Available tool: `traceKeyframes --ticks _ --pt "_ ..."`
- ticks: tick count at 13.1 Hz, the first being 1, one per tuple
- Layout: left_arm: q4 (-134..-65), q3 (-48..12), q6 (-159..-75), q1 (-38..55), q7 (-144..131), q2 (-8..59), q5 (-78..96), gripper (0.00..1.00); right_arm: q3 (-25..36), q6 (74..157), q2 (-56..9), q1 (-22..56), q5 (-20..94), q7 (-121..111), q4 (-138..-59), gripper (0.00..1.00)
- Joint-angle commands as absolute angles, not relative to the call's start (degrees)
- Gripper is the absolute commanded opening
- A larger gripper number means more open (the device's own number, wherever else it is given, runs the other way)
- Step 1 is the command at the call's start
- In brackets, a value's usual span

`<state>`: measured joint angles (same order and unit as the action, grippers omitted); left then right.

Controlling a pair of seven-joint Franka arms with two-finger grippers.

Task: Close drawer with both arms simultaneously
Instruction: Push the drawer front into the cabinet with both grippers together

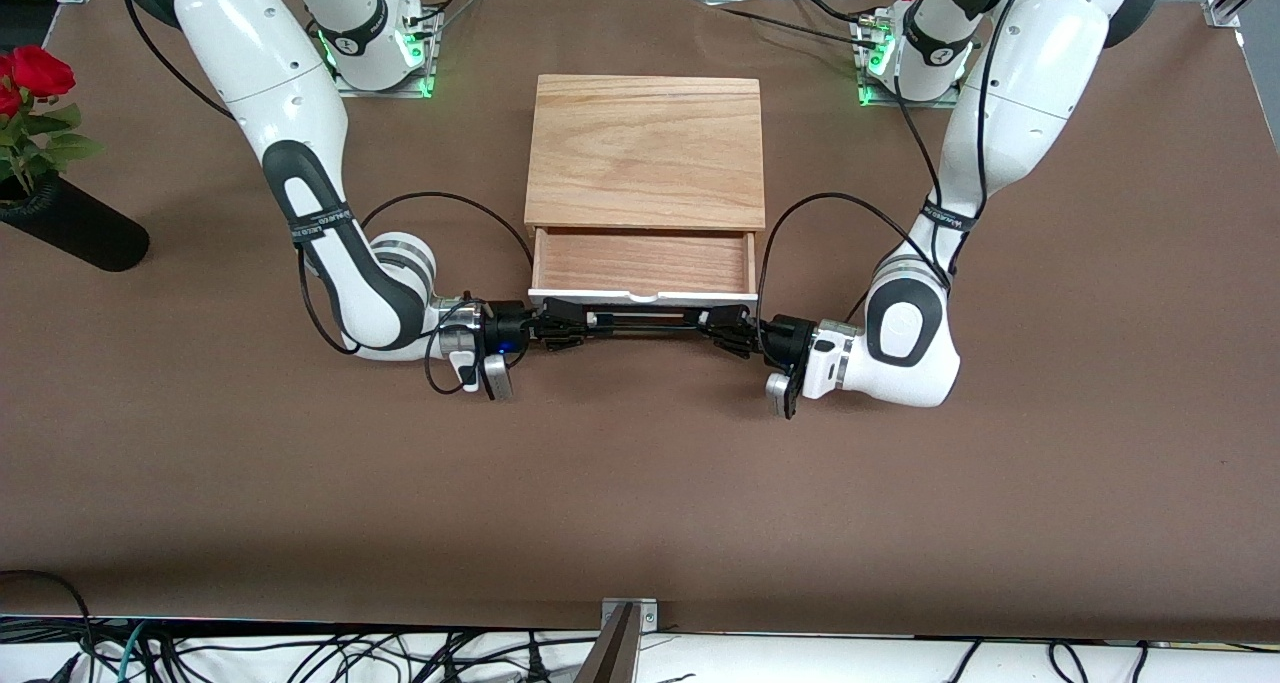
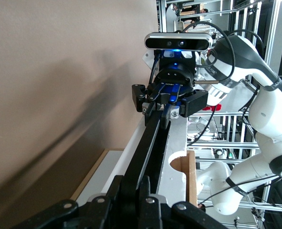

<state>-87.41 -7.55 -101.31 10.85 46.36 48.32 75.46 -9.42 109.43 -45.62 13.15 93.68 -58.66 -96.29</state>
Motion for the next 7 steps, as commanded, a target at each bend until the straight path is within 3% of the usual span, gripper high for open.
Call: traceKeyframes --ticks 1,7 --pt "-89.0 -7.6 -98.2 10.4 47.3 48.2 76.8 0.00 -9.8 107.8 -45.8 12.9 94.2 -60.1 -98.3 0.10" --pt "-92.9 -9.6 -96.7 10.1 47.7 47.2 76.9 0.00 -9.8 106.0 -44.7 12.9 94.2 -61.1 -103.4 0.10"
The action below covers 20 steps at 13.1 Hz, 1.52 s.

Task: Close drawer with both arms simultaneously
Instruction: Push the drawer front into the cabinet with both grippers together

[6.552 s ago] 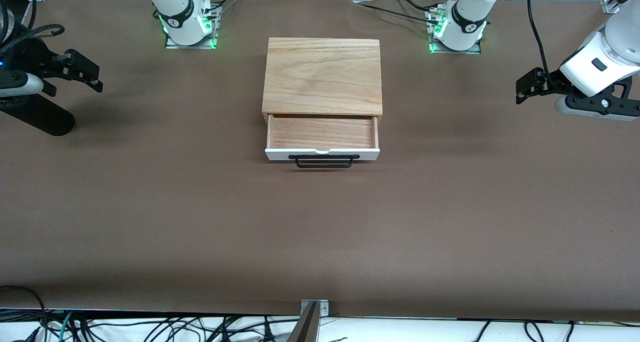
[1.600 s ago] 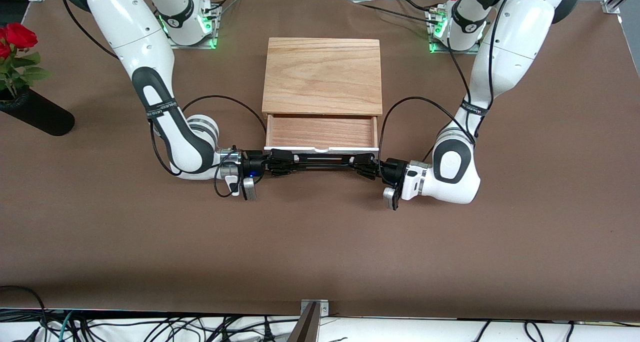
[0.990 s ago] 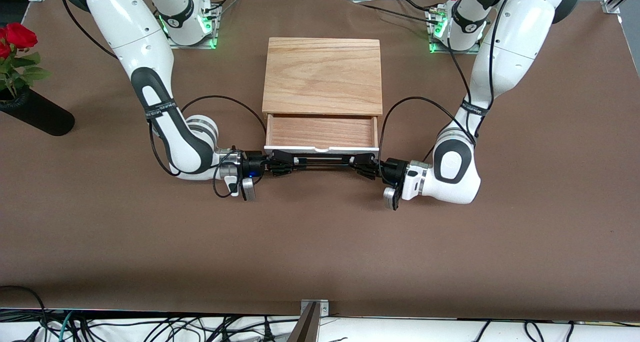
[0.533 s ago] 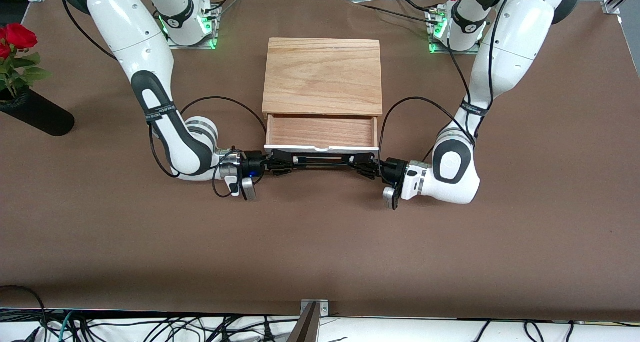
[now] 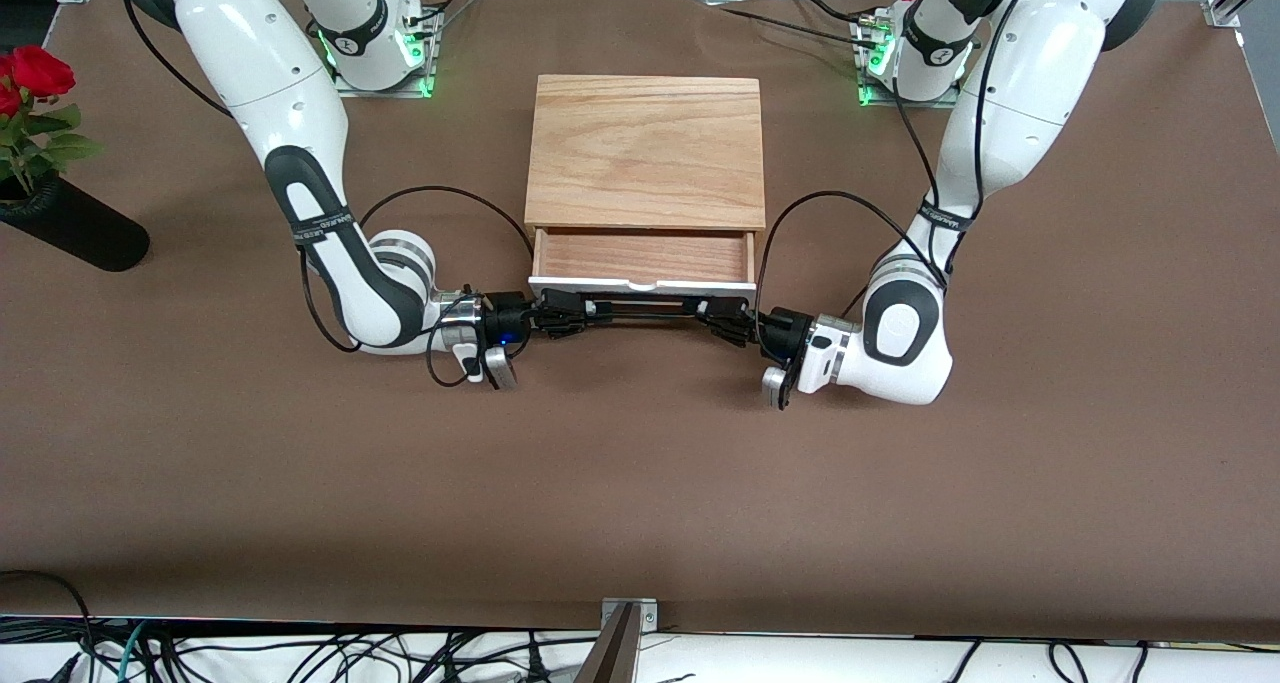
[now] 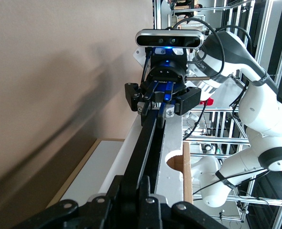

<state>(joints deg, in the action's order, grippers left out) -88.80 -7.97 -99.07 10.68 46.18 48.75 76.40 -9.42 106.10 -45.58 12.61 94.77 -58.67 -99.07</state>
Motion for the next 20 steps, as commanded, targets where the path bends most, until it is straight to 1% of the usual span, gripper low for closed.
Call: traceKeyframes --ticks 1,10,16,20 --pt "-93.6 -9.7 -96.6 10.0 47.7 46.8 76.9 0.00 -9.8 105.3 -44.6 12.9 94.3 -61.7 -104.2 0.10" --pt "-94.7 -11.4 -96.6 9.8 47.5 45.6 77.1 0.00 -10.9 104.9 -41.7 13.0 93.8 -65.2 -111.6 0.10" --pt "-96.4 -12.3 -96.7 9.8 47.0 42.8 77.2 0.00 -11.9 104.9 -40.6 13.0 93.7 -67.9 -115.9 0.09" --pt "-98.8 -12.7 -96.7 9.8 47.0 40.7 78.0 0.00 -12.6 104.9 -40.3 13.0 93.7 -69.5 -117.9 0.09"
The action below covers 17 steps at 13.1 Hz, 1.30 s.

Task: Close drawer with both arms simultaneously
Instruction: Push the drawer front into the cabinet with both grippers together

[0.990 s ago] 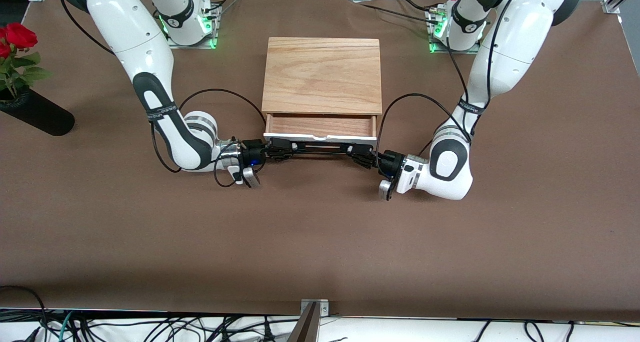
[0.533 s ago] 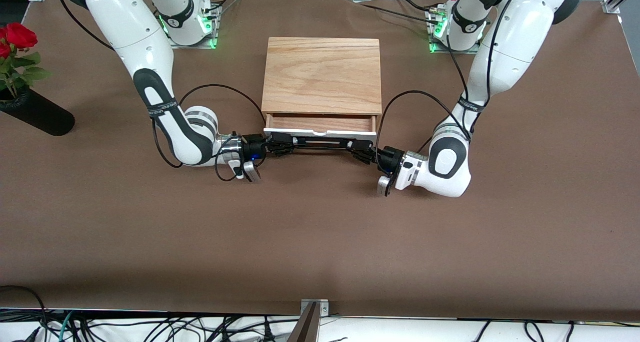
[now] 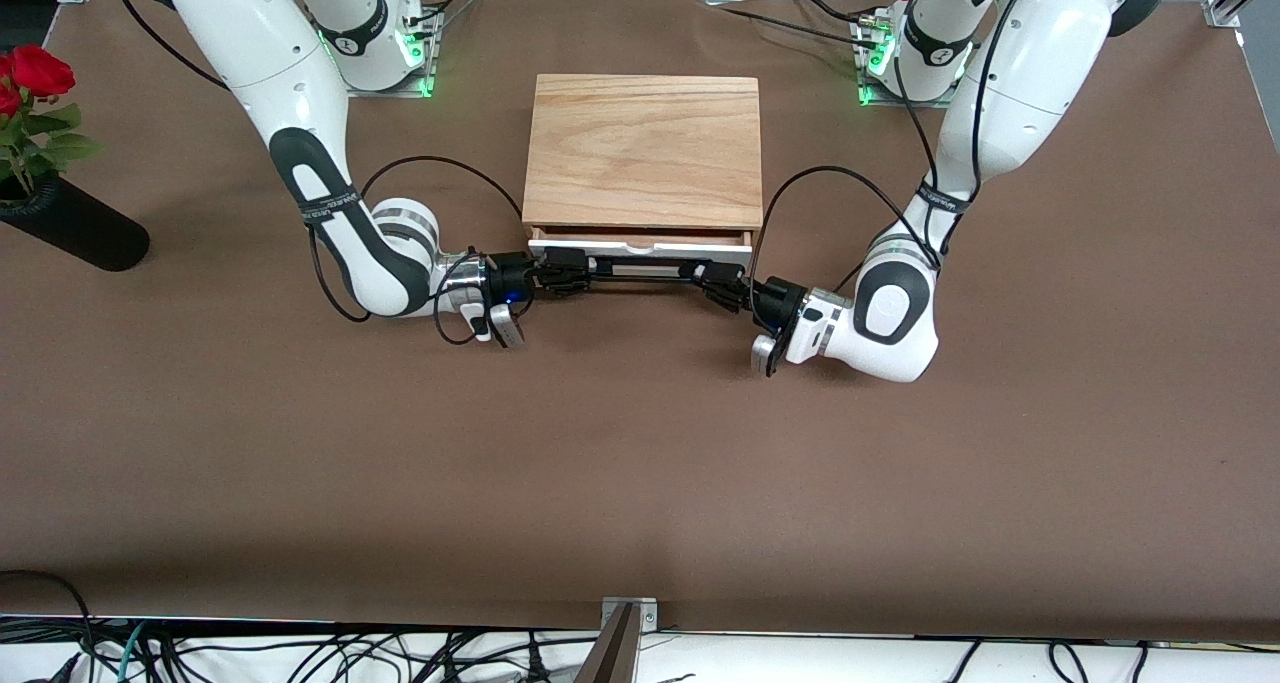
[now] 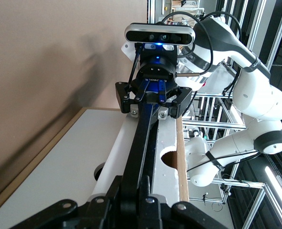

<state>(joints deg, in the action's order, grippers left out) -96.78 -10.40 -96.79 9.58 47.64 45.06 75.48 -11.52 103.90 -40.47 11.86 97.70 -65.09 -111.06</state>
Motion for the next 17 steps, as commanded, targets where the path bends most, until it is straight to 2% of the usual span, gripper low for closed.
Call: traceKeyframes --ticks 1,9,10,11,12,15,17 --pt "-100.4 -12.8 -96.7 9.8 47.0 39.6 78.7 0.00 -12.6 104.9 -40.3 13.1 93.7 -69.9 -118.6 0.09" --pt "-101.6 -12.6 -97.1 10.2 47.6 38.8 78.1 0.00 -13.4 105.2 -40.4 13.1 93.7 -72.0 -120.9 0.12" --pt "-101.2 -12.6 -97.1 9.8 47.3 38.8 78.1 0.07 -13.4 105.2 -40.4 13.1 93.6 -71.9 -120.9 0.19" --pt "-101.0 -12.3 -97.1 9.8 47.7 38.8 78.1 0.96 -13.4 105.2 -40.4 13.1 93.7 -71.8 -120.8 0.20" --pt "-100.5 -12.1 -97.1 9.8 48.2 38.7 78.1 1.00 -13.4 105.2 -40.3 13.1 93.6 -71.7 -120.7 0.26" --pt "-98.7 -12.1 -97.0 8.4 48.0 38.8 78.1 1.00 -13.4 105.5 -40.4 13.0 93.6 -70.8 -120.0 0.67" --pt "-98.5 -12.1 -97.0 8.3 47.9 38.8 78.0 1.00 -13.1 105.5 -40.3 13.0 93.5 -68.7 -118.7 0.84"
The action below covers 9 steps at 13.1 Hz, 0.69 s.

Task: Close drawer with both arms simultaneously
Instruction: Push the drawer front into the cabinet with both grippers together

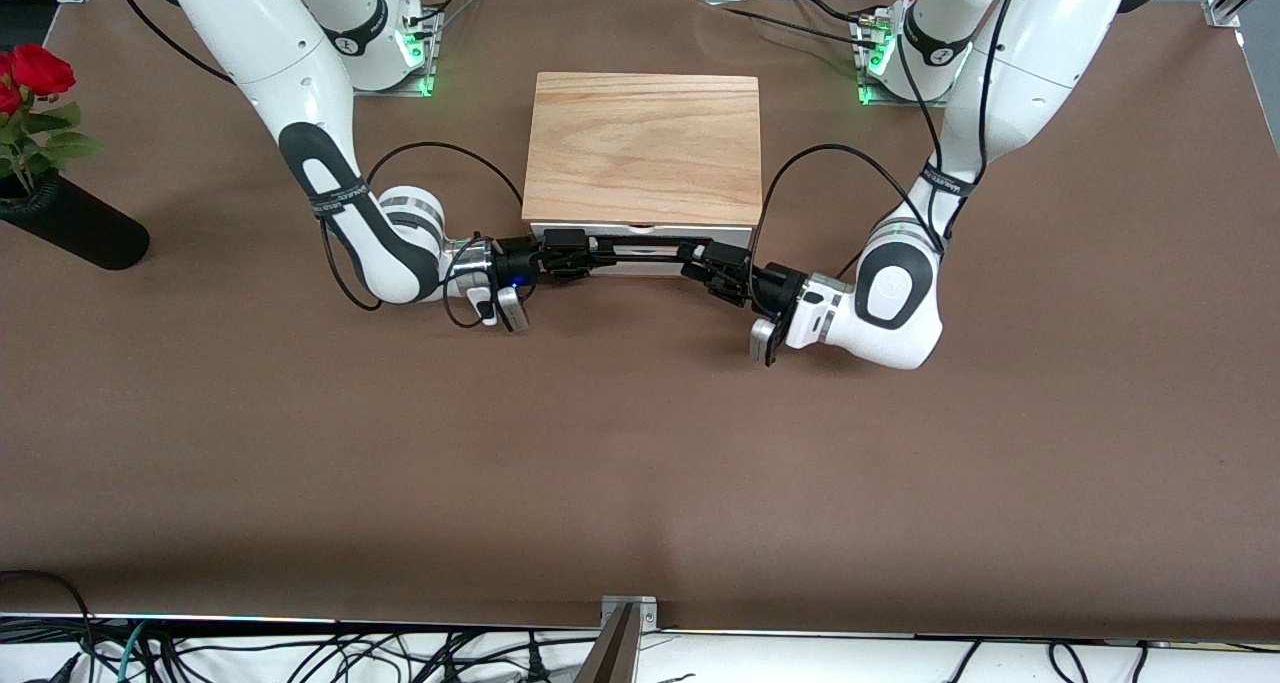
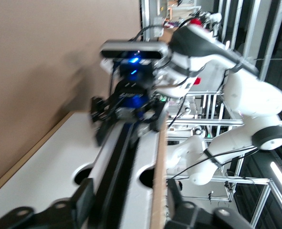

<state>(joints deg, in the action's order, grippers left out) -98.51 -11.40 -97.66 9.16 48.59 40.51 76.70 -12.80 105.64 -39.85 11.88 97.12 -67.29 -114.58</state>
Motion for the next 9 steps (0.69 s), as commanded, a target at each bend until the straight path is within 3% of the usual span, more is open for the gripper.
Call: traceKeyframes --ticks 1,5,9 --pt "-98.4 -11.9 -97.0 8.4 48.0 38.8 77.4 1.00 -12.9 105.5 -40.3 13.0 93.5 -67.4 -117.9 0.84" --pt "-90.7 -11.6 -97.0 7.5 47.2 39.2 63.2 1.00 -12.0 105.1 -39.7 12.9 93.3 -59.0 -114.5 0.84" --pt "-87.5 -7.8 -97.0 7.0 47.0 39.4 58.3 1.00 -12.0 104.9 -38.0 12.7 92.6 -48.5 -111.0 0.84"
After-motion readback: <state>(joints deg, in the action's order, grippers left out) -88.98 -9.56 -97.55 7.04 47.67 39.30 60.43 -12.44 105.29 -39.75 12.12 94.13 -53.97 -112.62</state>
